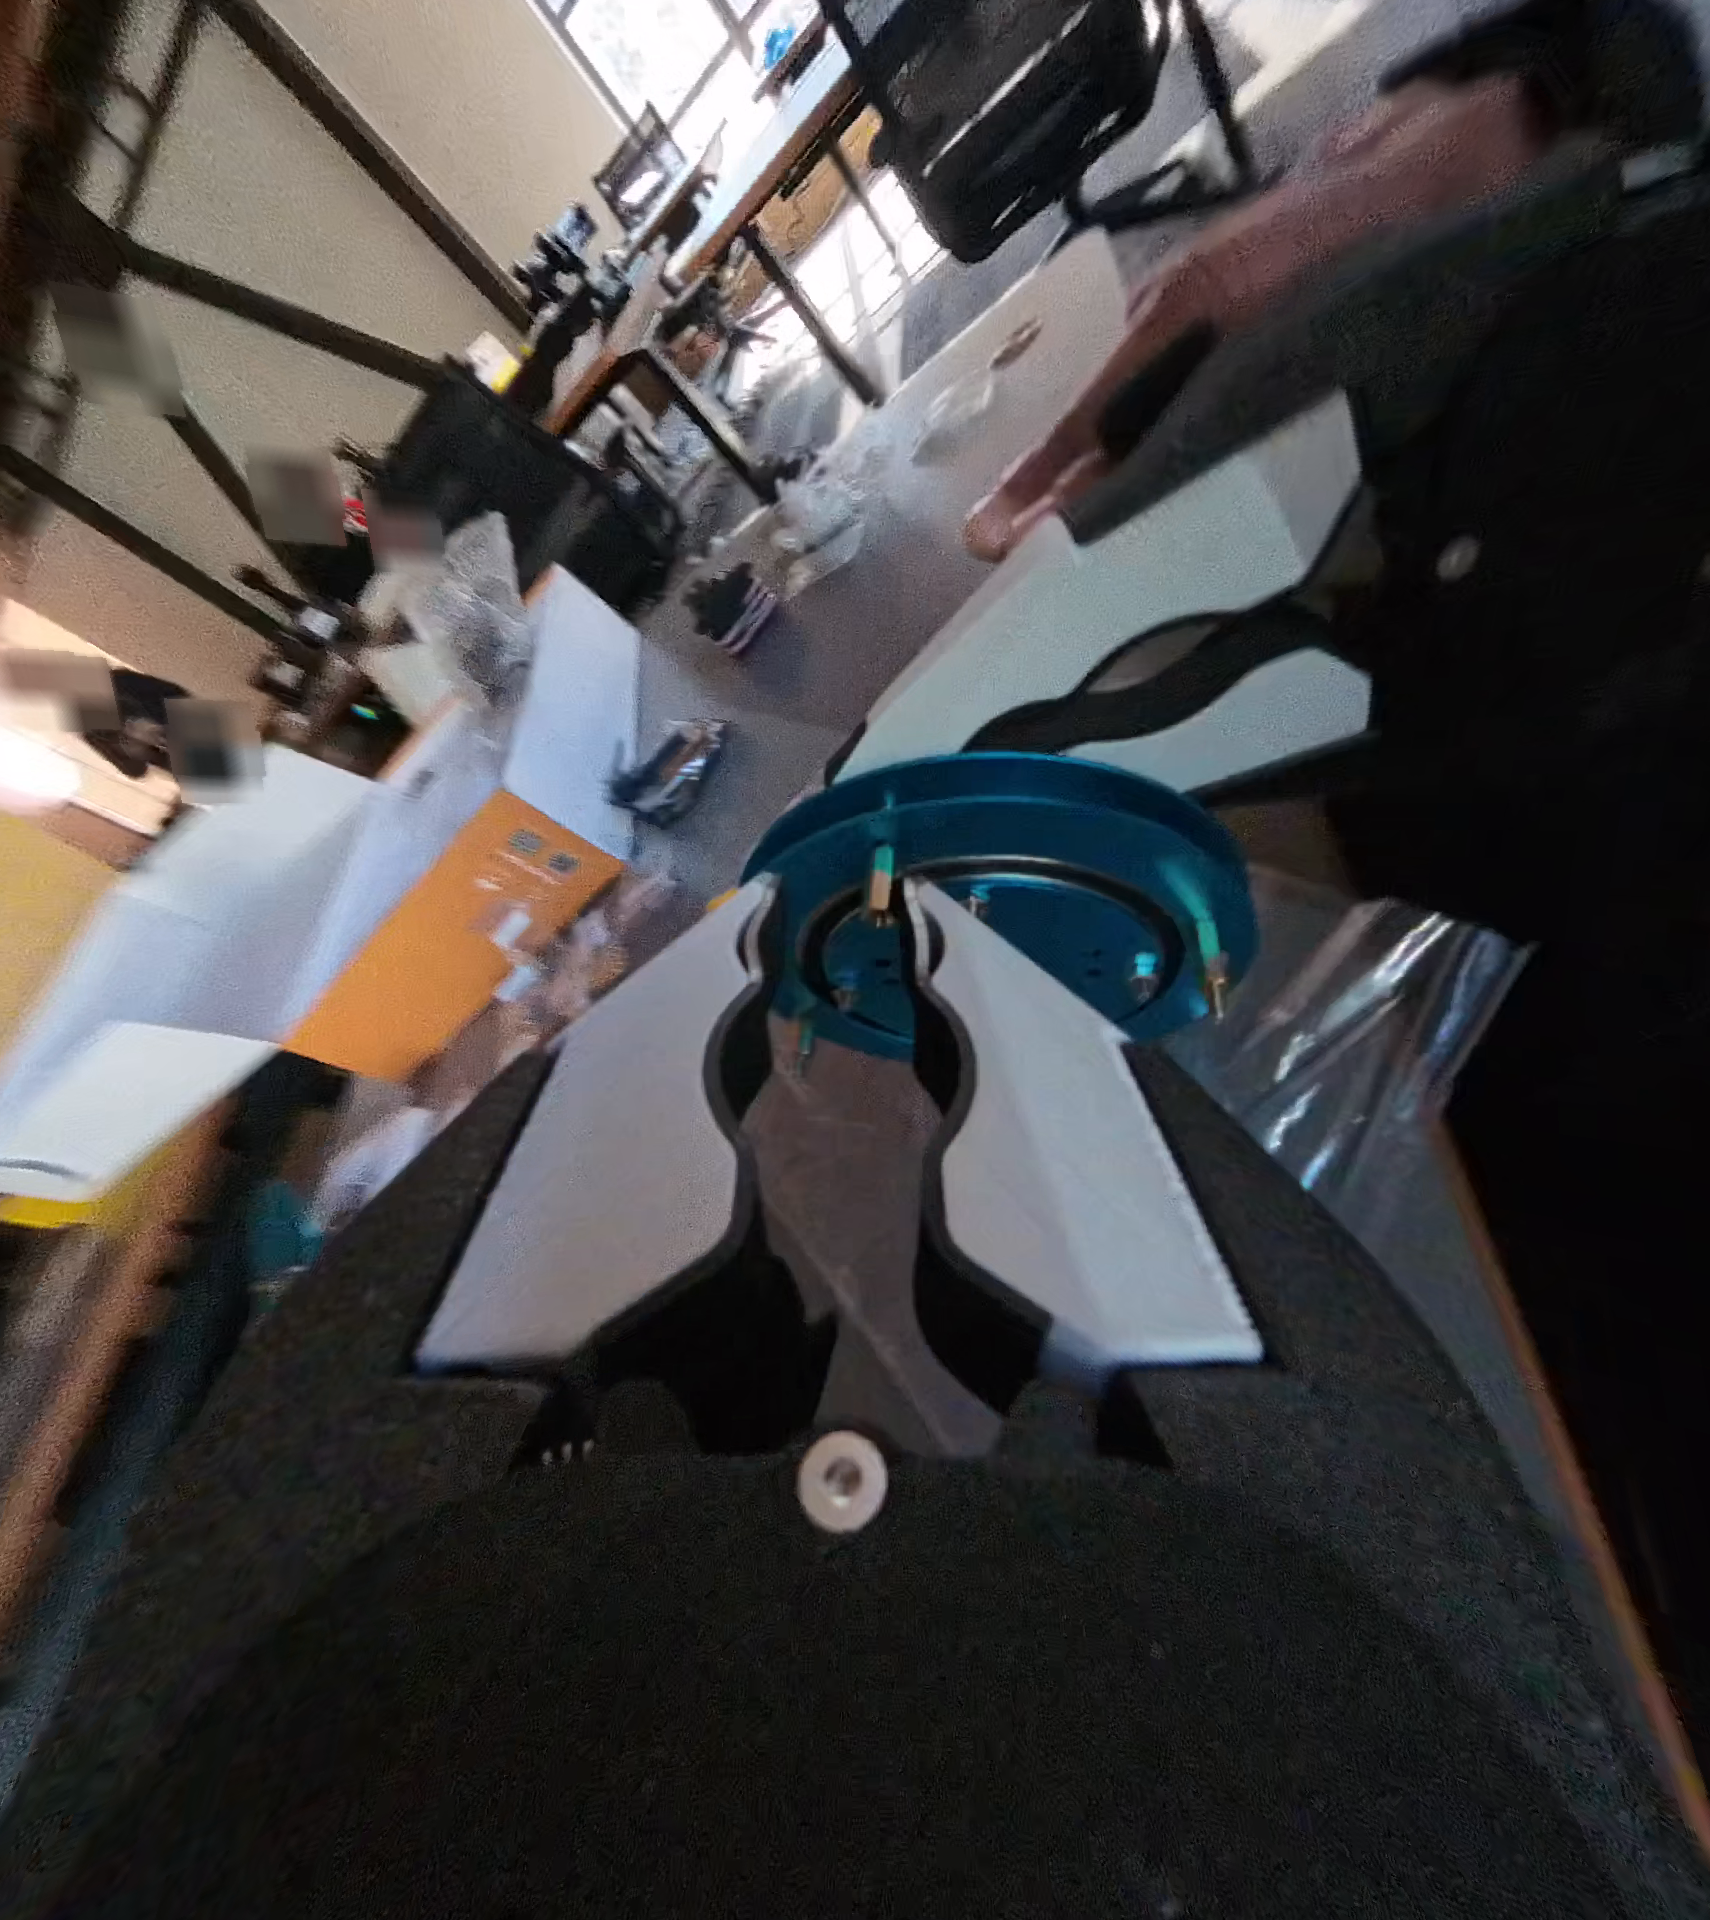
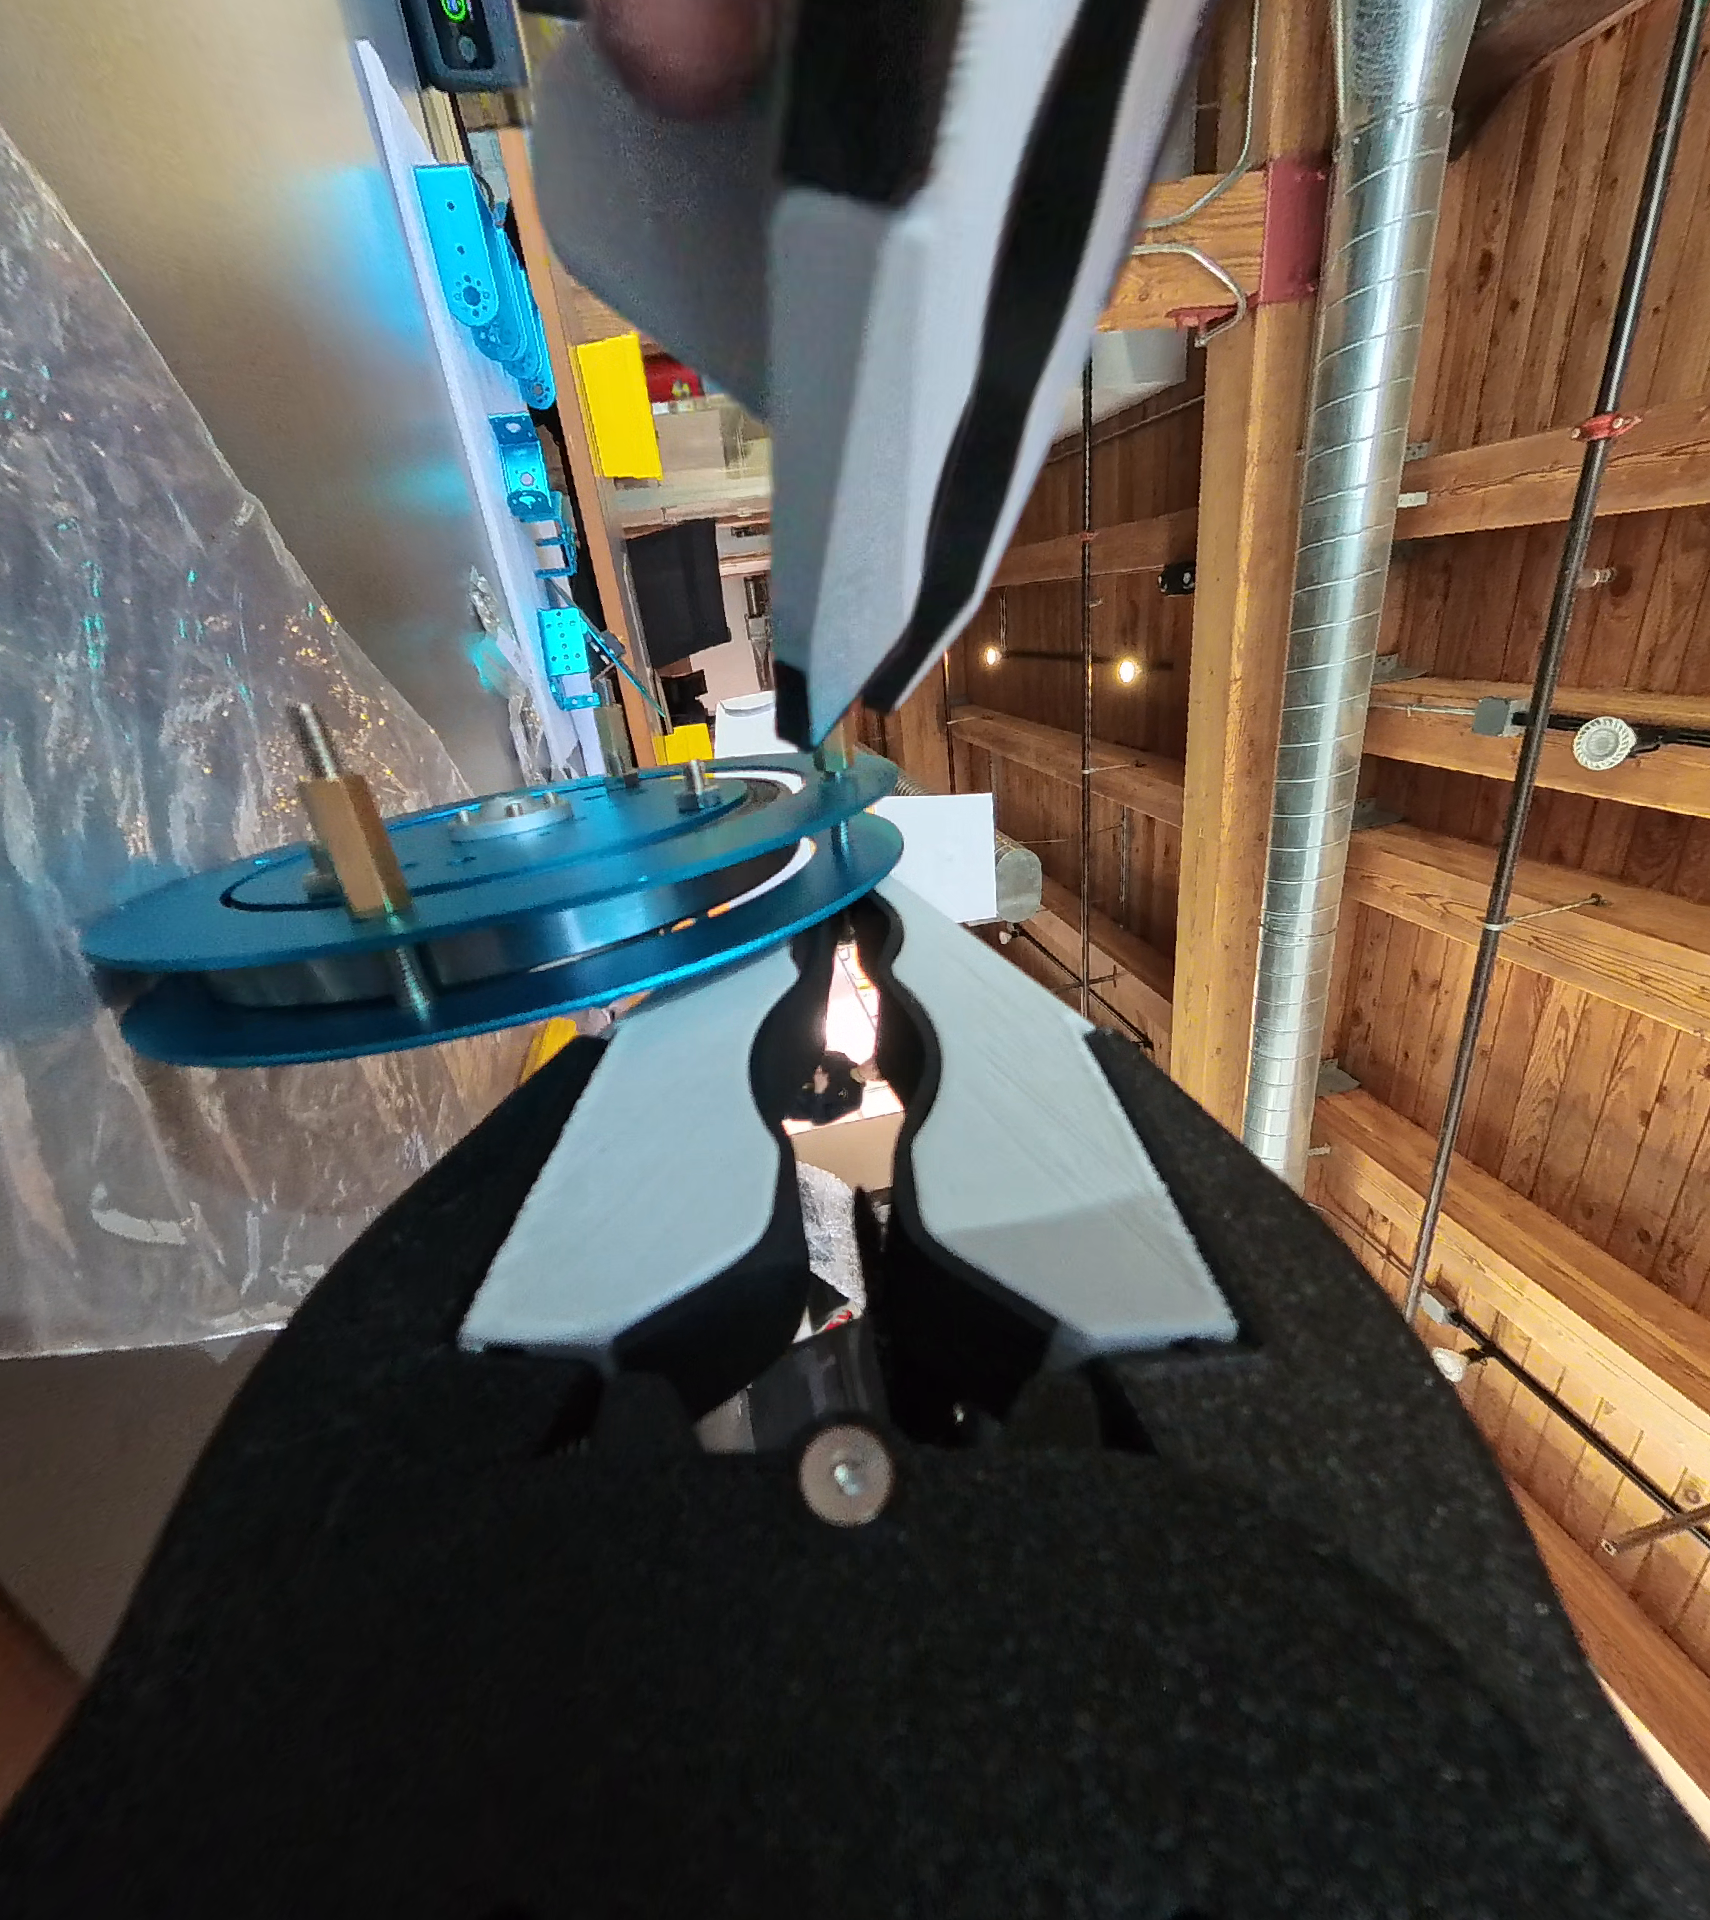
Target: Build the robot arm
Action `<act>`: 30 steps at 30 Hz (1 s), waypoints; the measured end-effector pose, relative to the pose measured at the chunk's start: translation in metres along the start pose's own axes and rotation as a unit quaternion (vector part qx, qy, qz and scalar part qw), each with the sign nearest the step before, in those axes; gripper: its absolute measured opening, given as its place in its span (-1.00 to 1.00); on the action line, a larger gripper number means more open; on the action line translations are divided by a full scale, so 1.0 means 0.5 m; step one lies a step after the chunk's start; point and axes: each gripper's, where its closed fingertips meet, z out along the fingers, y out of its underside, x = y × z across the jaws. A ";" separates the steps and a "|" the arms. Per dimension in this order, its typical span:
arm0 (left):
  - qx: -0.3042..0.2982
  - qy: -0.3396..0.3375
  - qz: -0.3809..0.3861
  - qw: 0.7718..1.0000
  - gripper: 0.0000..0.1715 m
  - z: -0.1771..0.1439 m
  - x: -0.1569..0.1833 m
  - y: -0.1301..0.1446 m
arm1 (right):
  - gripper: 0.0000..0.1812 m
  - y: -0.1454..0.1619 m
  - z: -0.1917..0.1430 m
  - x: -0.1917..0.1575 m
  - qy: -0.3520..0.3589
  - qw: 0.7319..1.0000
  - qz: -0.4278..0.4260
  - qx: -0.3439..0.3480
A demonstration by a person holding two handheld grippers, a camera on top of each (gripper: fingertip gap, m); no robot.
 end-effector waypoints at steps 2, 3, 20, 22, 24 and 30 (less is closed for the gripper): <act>-0.033 -0.051 0.125 0.990 -0.88 0.011 0.017 0.006 | -0.99 -0.001 0.001 0.000 0.000 1.000 -0.002 -0.002; -0.046 -0.078 0.166 0.982 -0.83 0.015 0.017 0.010 | -0.98 0.002 0.002 0.000 -0.001 1.000 -0.003 -0.008; 0.047 0.346 -0.647 0.678 -0.95 0.018 0.018 -0.029 | -0.99 0.015 -0.003 0.003 0.003 1.000 0.004 -0.008; 0.049 0.312 -0.572 0.757 -0.94 0.016 0.021 -0.028 | -0.99 0.014 -0.001 0.002 0.003 1.000 0.003 -0.008; 0.032 0.222 -0.395 0.891 -0.83 0.020 0.022 -0.017 | -0.99 0.015 0.001 0.001 0.000 1.000 0.003 -0.009; -0.078 -0.068 0.143 0.984 -0.94 0.019 0.010 0.001 | -0.99 0.012 0.000 0.002 -0.001 1.000 -0.004 -0.013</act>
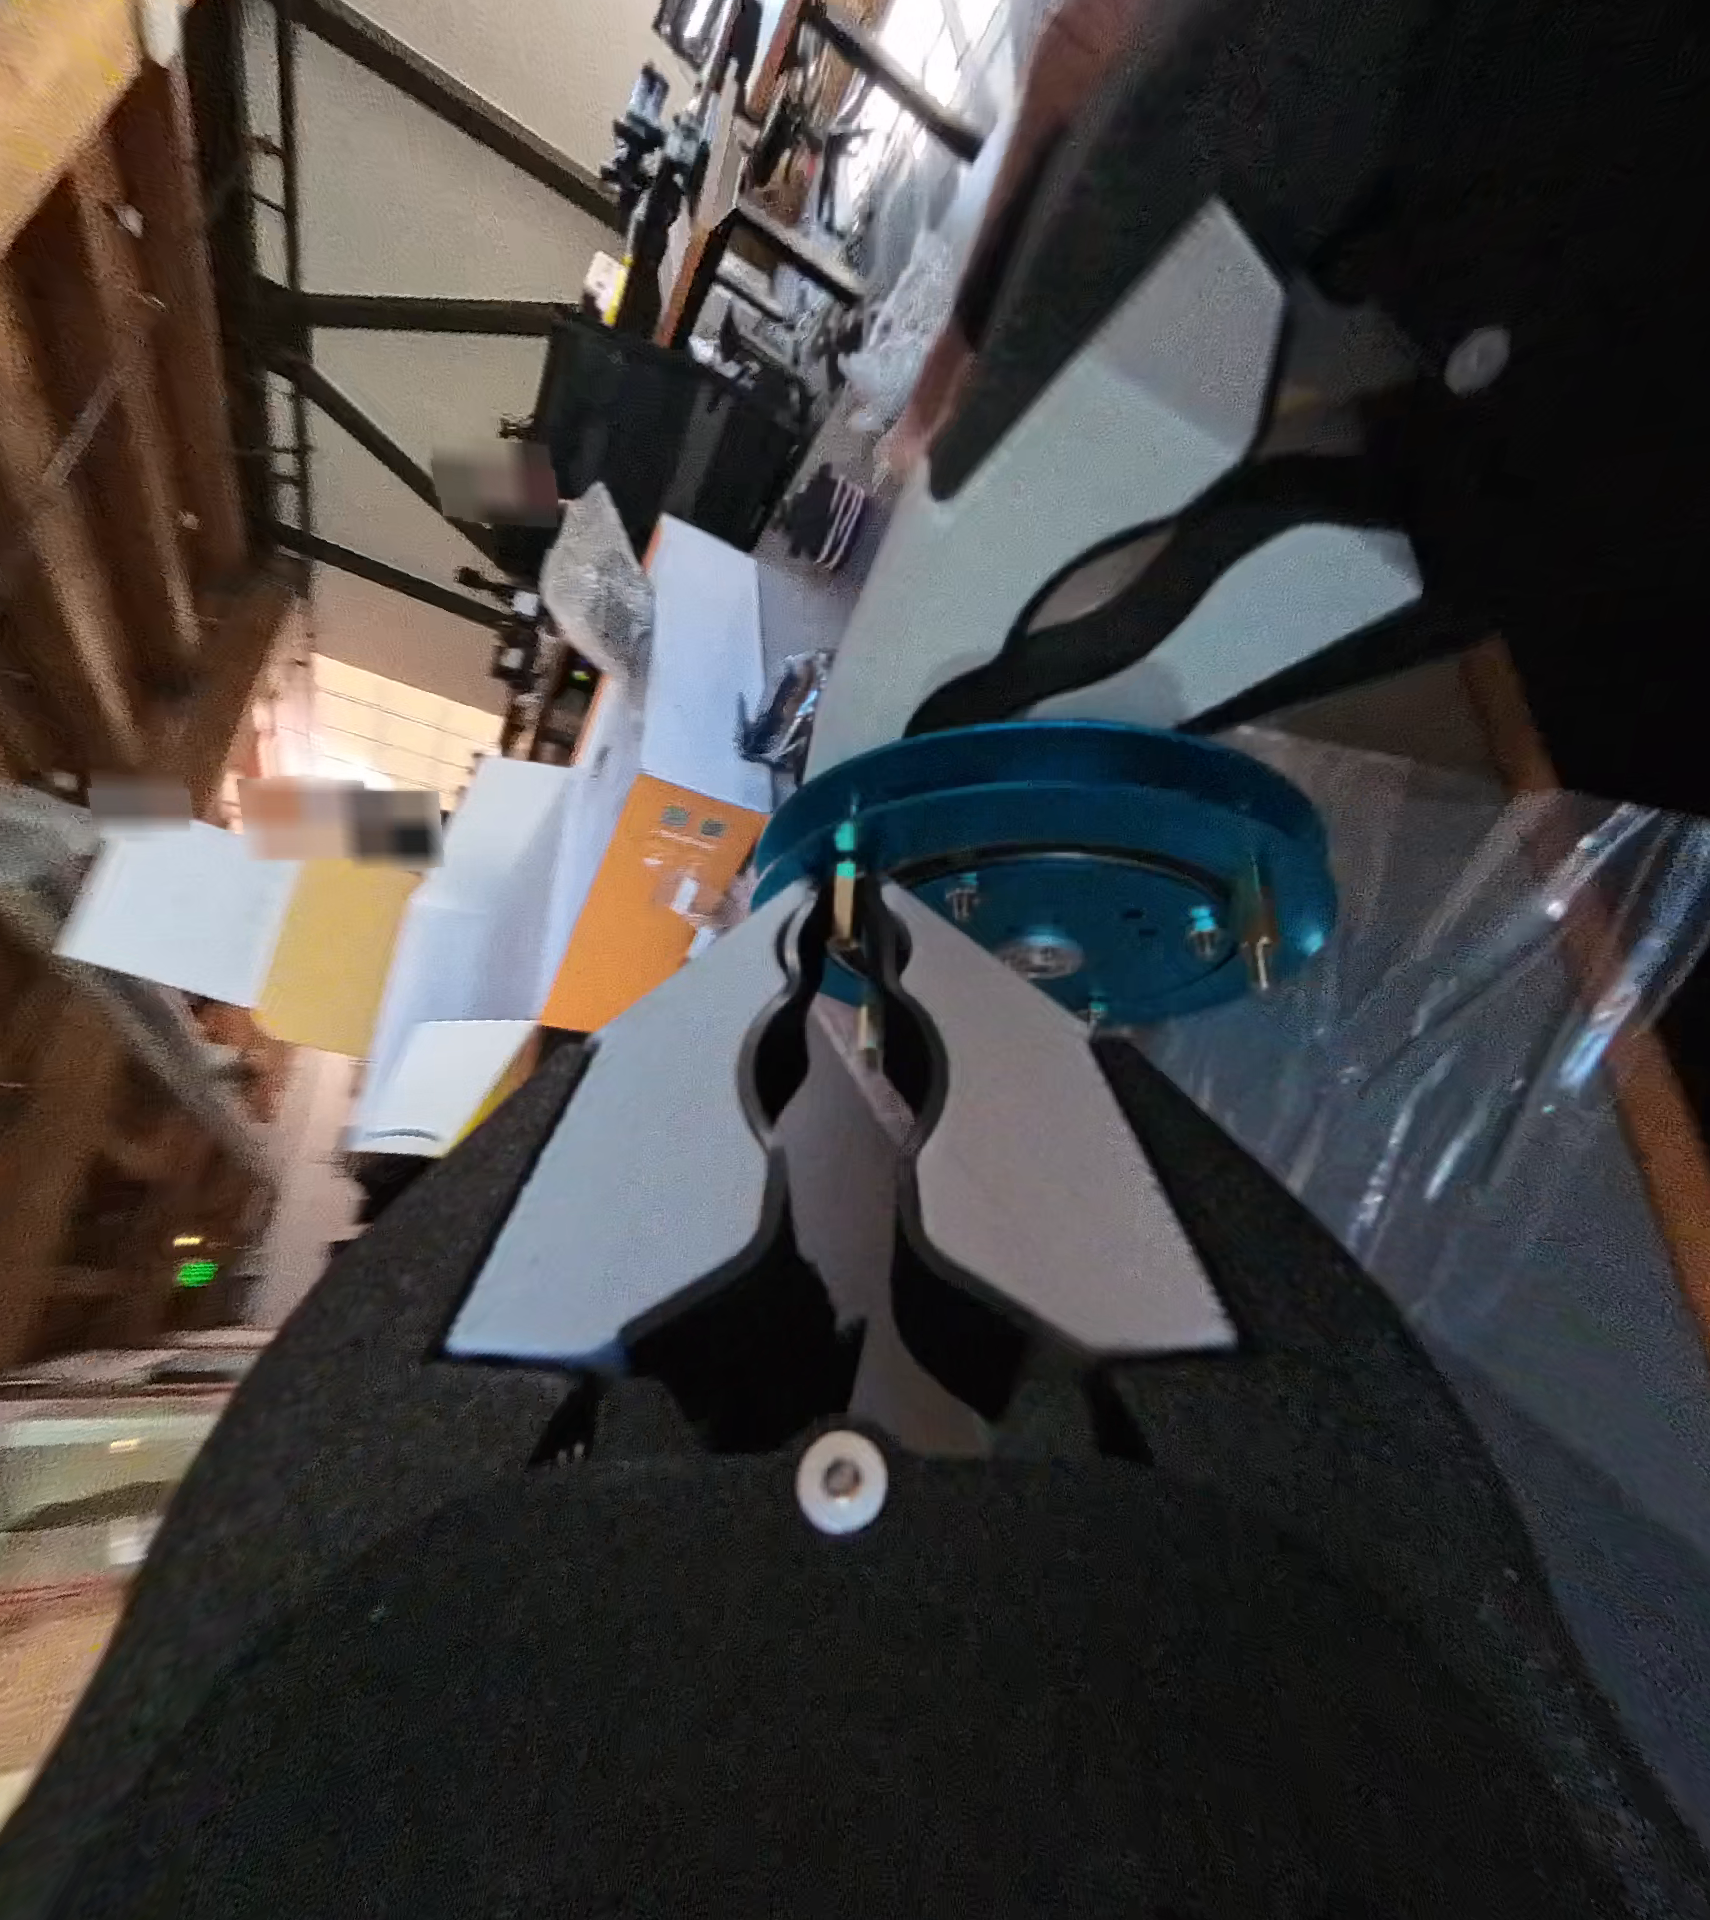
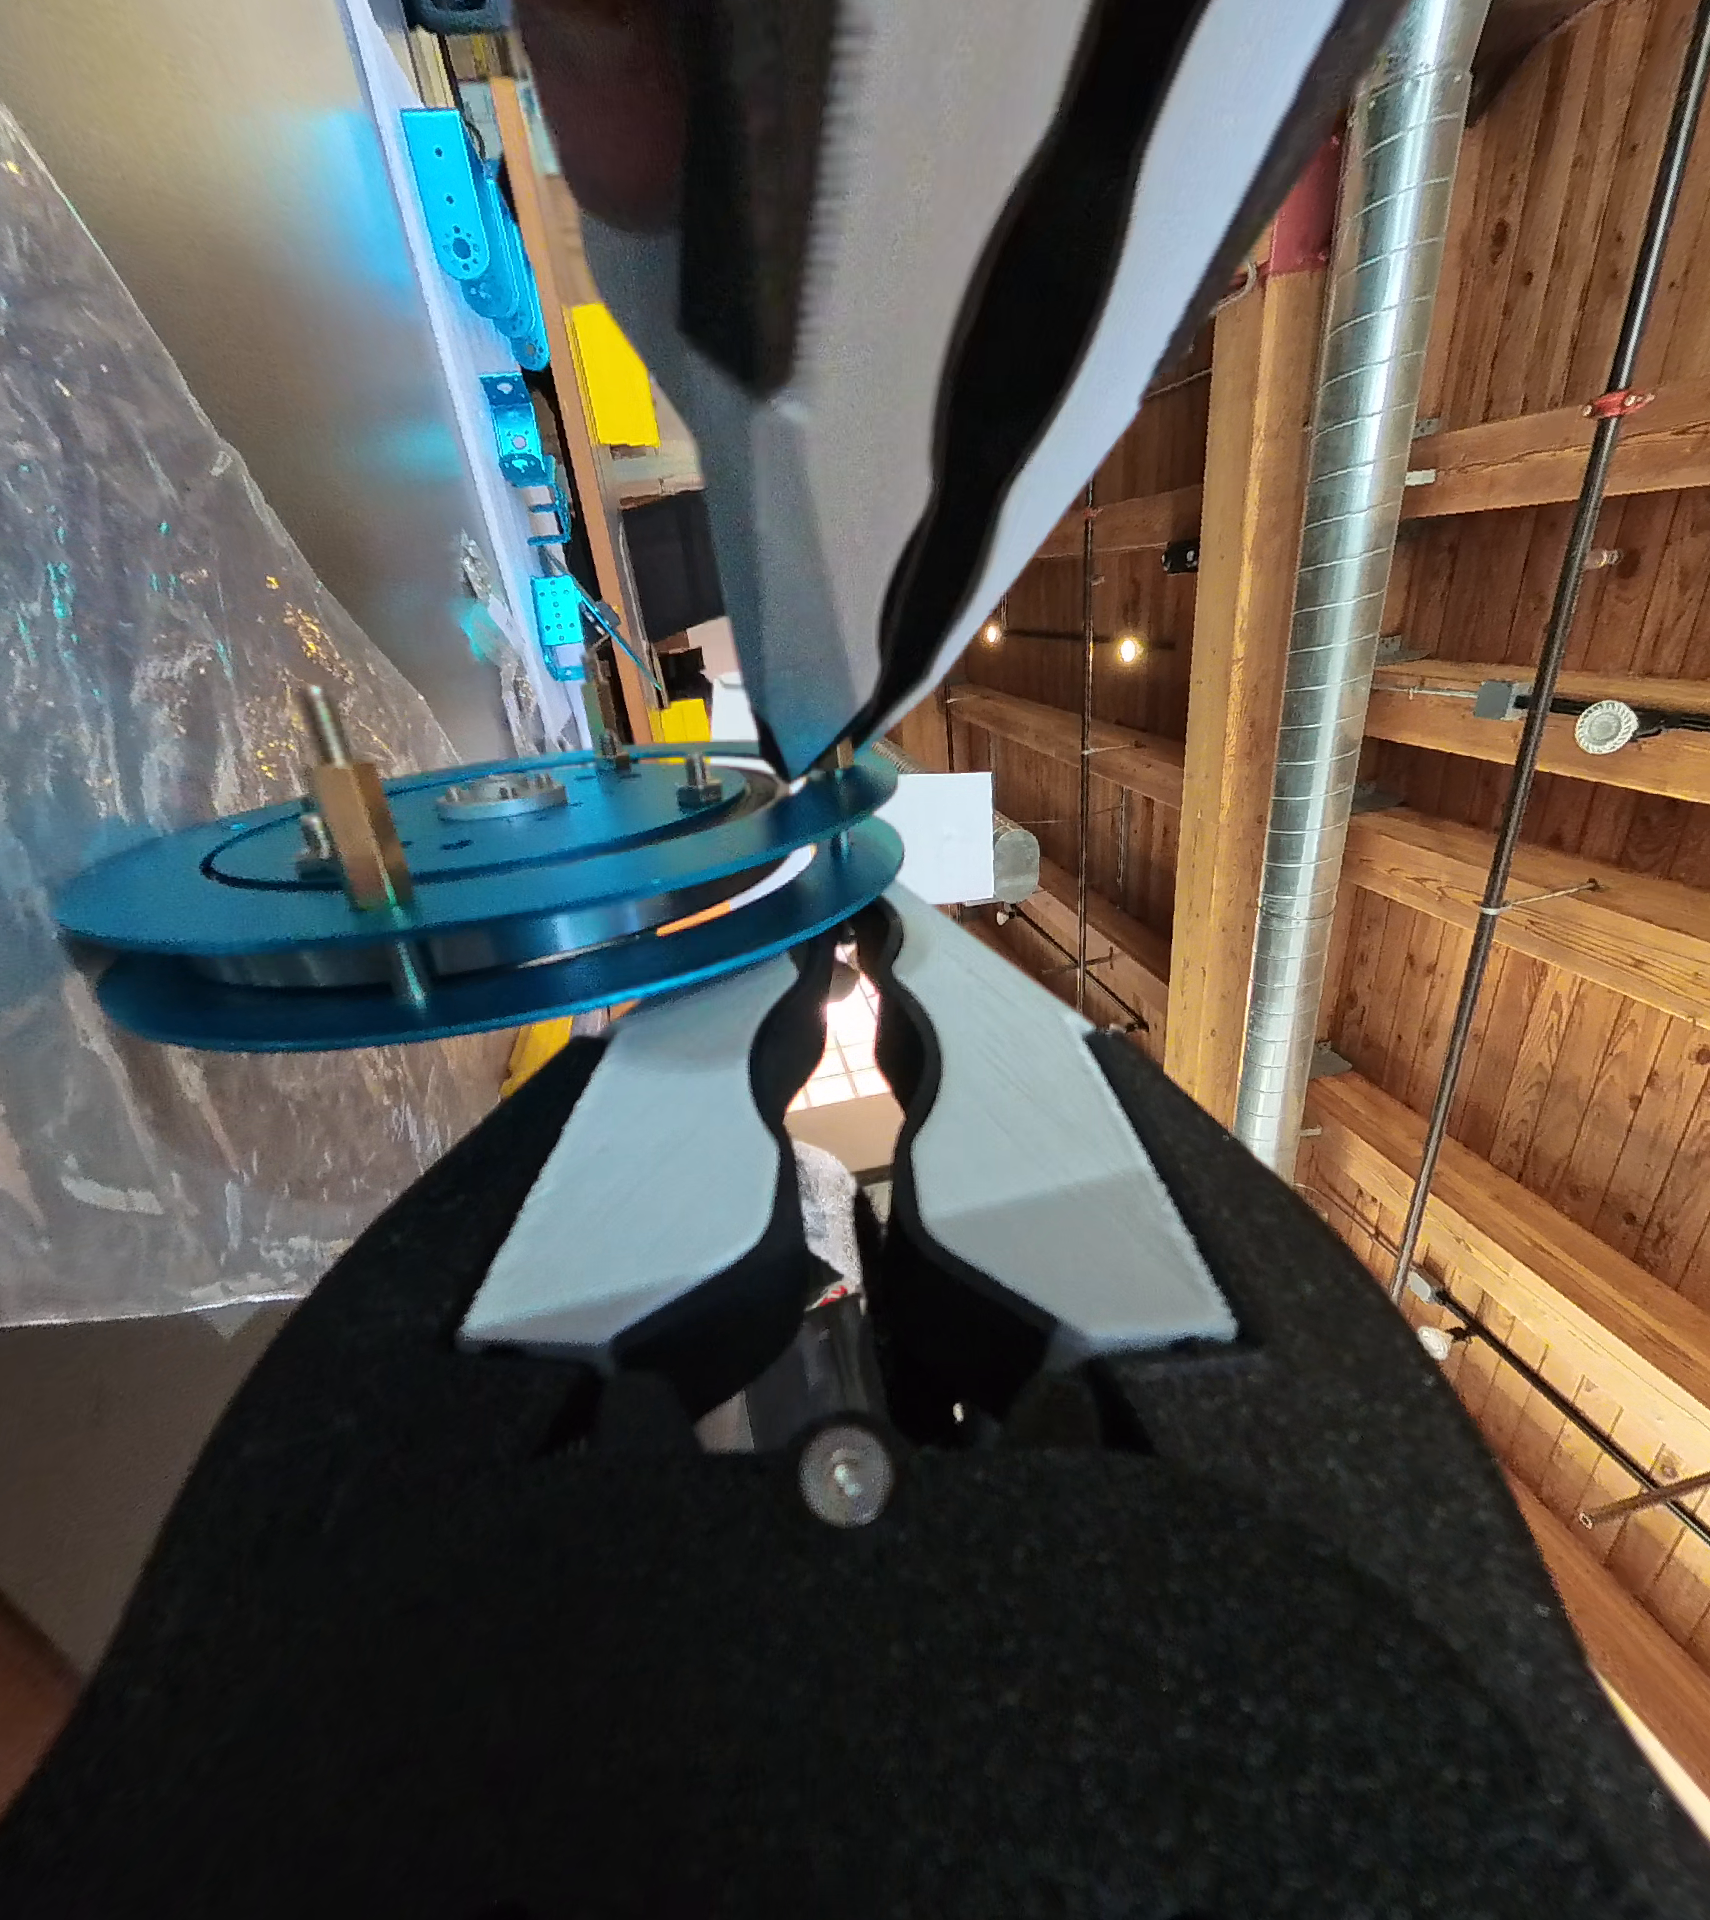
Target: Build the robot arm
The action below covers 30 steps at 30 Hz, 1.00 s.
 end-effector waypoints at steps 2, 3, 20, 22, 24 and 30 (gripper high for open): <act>-0.024 -0.033 0.056 0.998 -0.95 -0.001 0.000 0.002 | -0.99 0.000 0.002 0.000 0.000 1.000 -0.001 -0.005; -0.026 -0.030 0.046 0.998 -0.95 -0.002 0.000 0.002 | -0.99 0.000 0.001 0.000 0.001 1.000 -0.002 -0.005; 0.099 0.227 -0.362 0.899 -0.69 -0.019 -0.009 -0.014 | -0.99 -0.007 -0.002 0.000 0.001 1.000 0.003 0.010; 0.070 0.125 -0.191 0.971 -0.77 -0.017 -0.003 -0.013 | -0.99 -0.011 -0.003 0.000 0.002 1.000 0.003 0.009; 0.034 0.045 -0.072 0.996 -0.94 -0.011 -0.003 -0.005 | -0.99 -0.007 -0.001 0.000 0.001 1.000 0.001 0.004; -0.008 0.023 -0.052 0.998 -0.94 -0.006 -0.005 -0.004 | -0.99 -0.004 0.001 0.000 0.001 1.000 0.003 0.004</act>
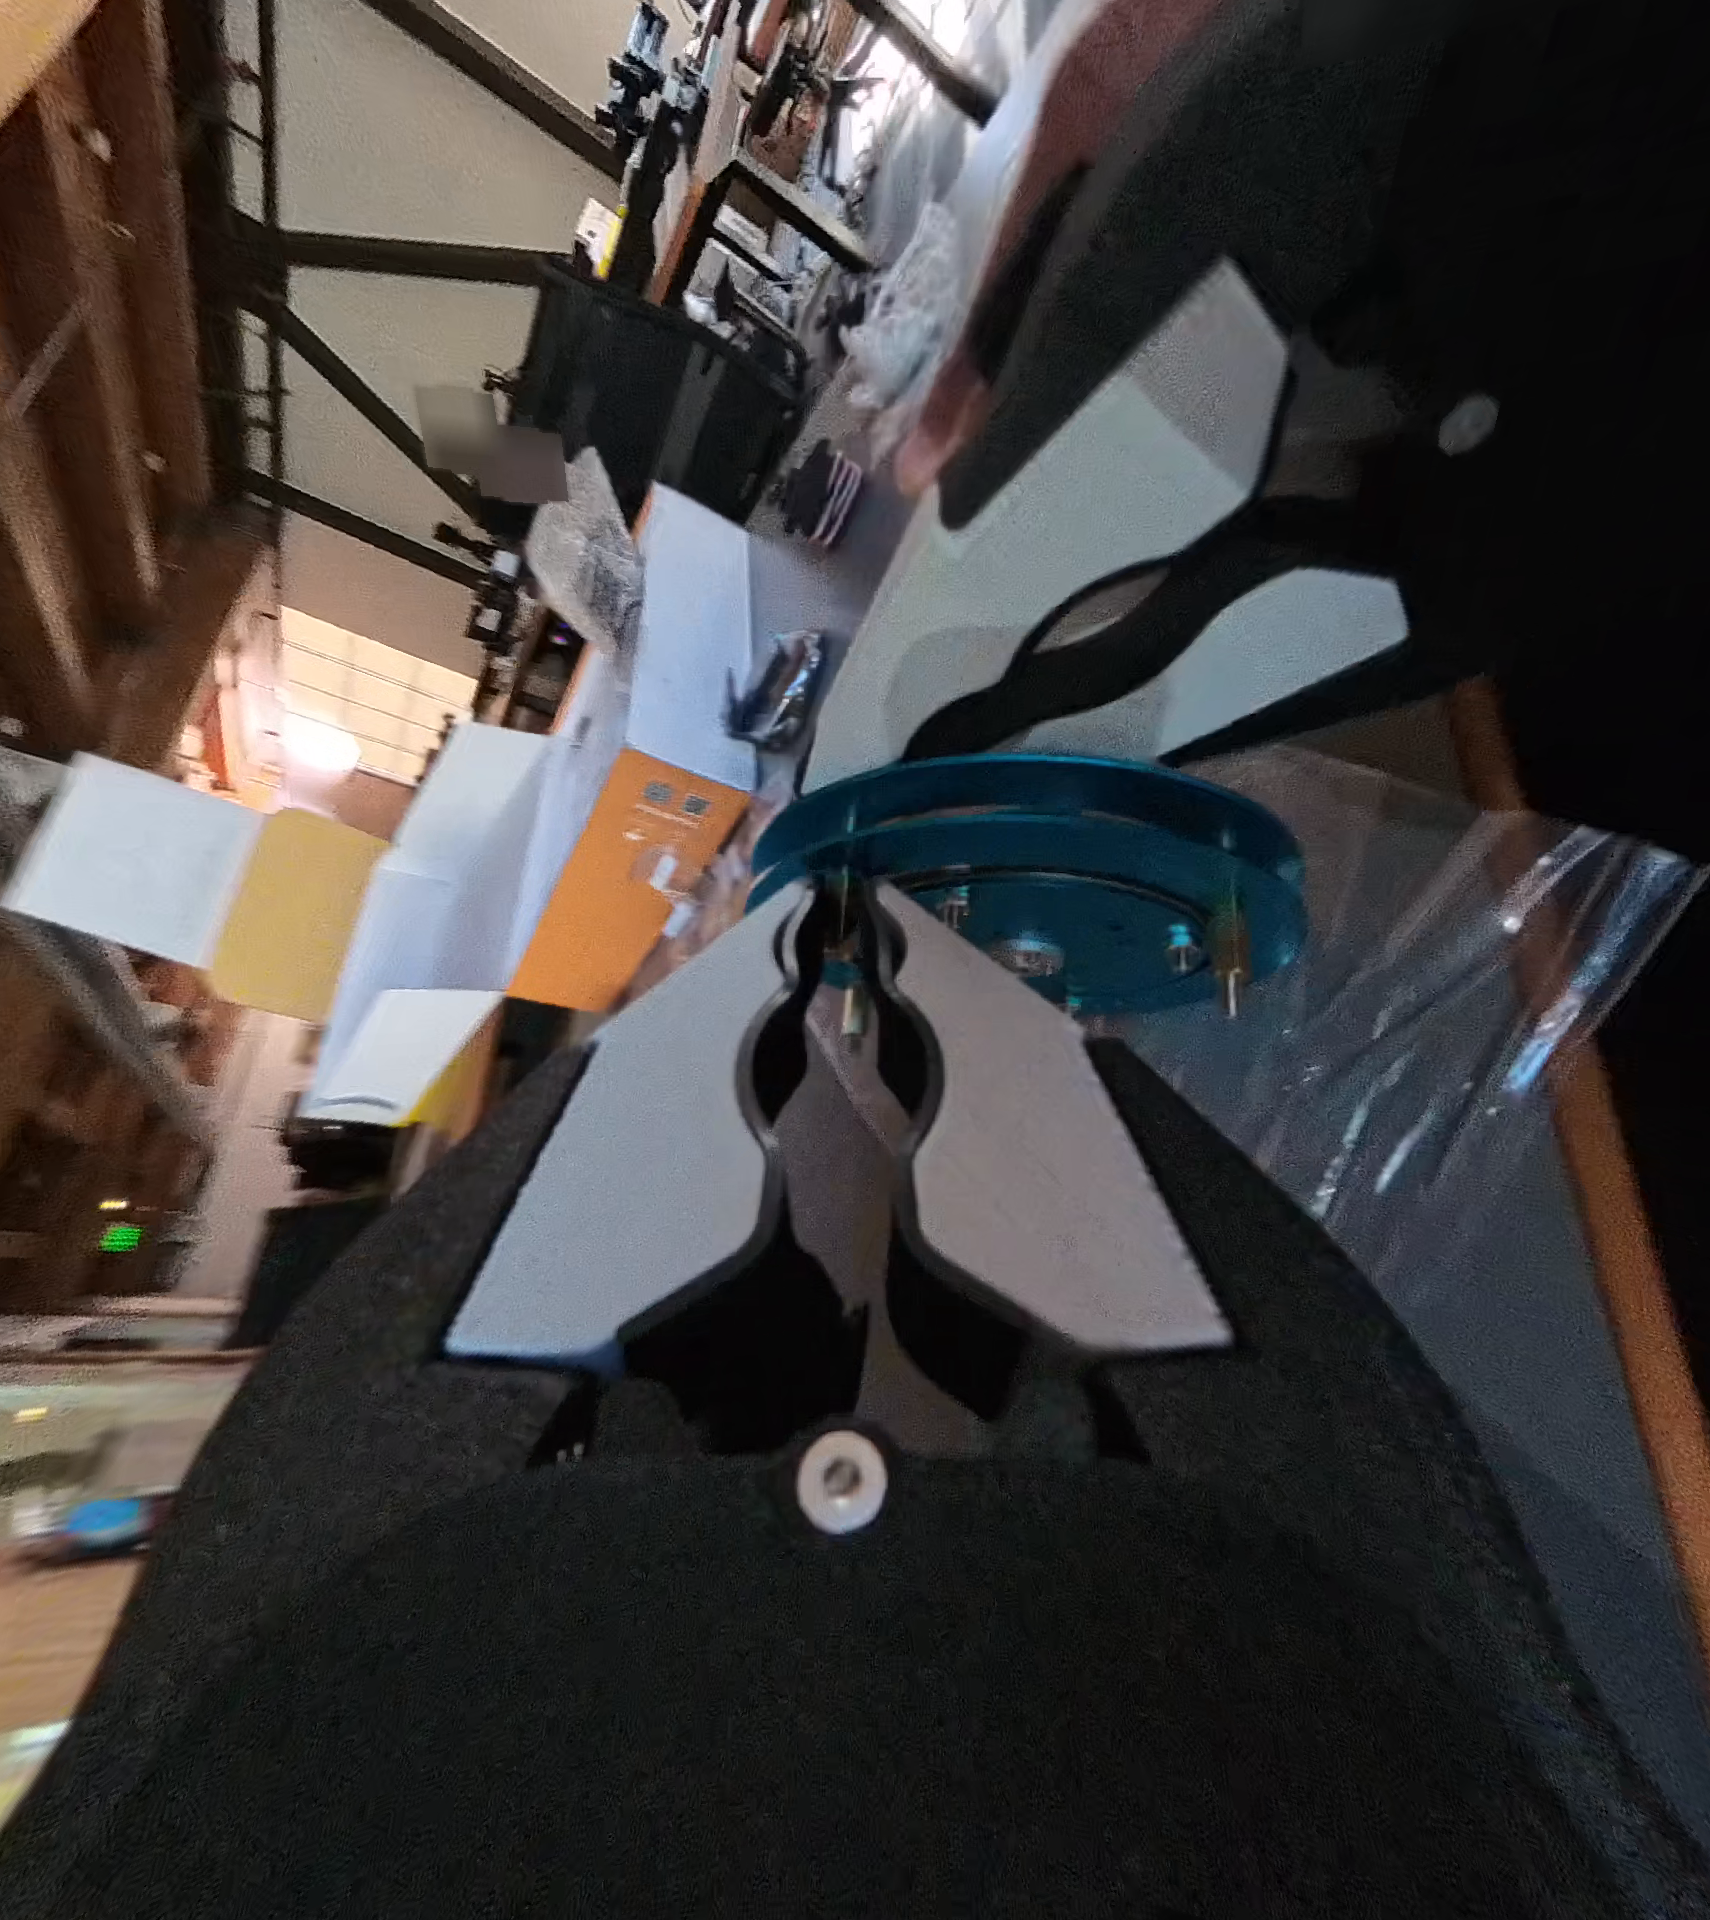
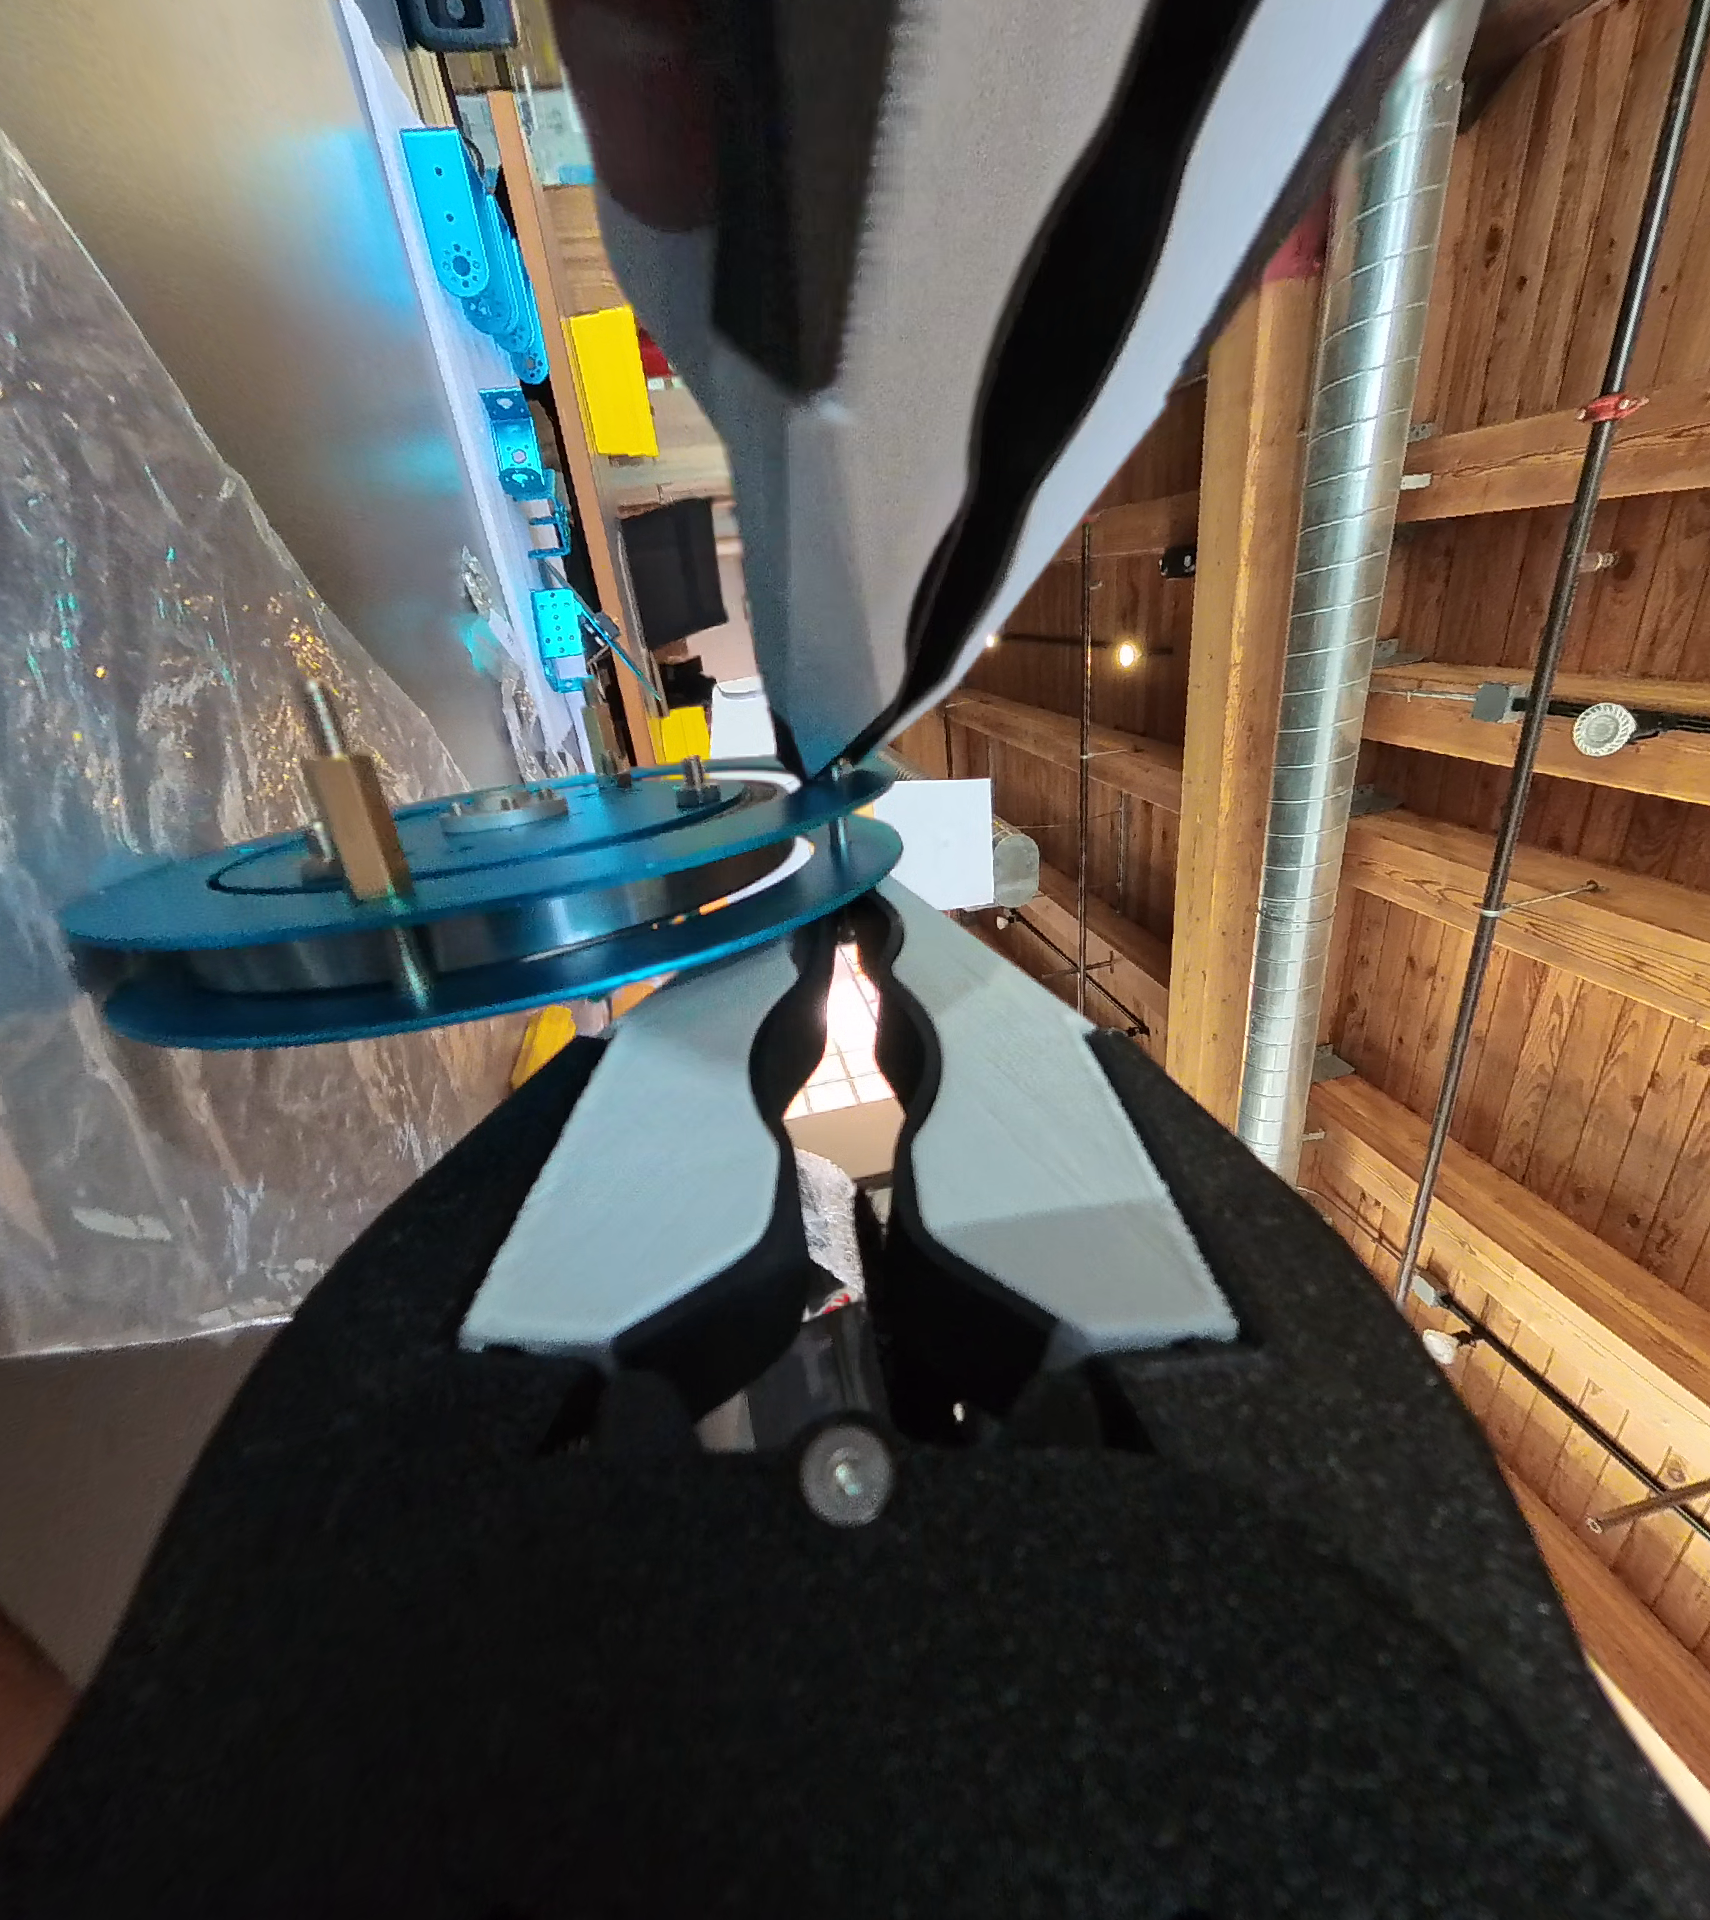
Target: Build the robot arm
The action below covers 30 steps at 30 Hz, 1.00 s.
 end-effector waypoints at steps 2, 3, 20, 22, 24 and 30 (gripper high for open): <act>0.017 0.090 -0.151 0.984 -0.95 -0.003 0.002 -0.007 | -0.99 0.000 -0.002 0.000 -0.001 1.000 0.004 0.004; 0.026 0.152 -0.246 0.957 -0.95 -0.007 0.003 -0.013 | -0.99 -0.001 -0.003 0.000 -0.001 1.000 0.005 0.005; 0.189 0.060 -0.099 0.975 -0.71 -0.020 0.003 0.005 | -0.99 0.012 -0.005 -0.003 -0.011 0.999 0.052 -0.003; 0.186 -0.029 0.042 0.981 -0.71 -0.022 0.020 -0.005 | -0.99 0.014 -0.007 -0.003 -0.007 0.999 0.053 -0.007; 0.180 -0.093 0.139 0.969 -0.72 -0.022 0.031 -0.009 | -0.99 0.009 -0.010 -0.002 -0.003 0.999 0.051 -0.002; 0.171 -0.174 0.254 0.936 -0.72 -0.031 0.008 -0.013 | -0.99 -0.013 -0.010 -0.002 -0.004 0.999 0.035 0.009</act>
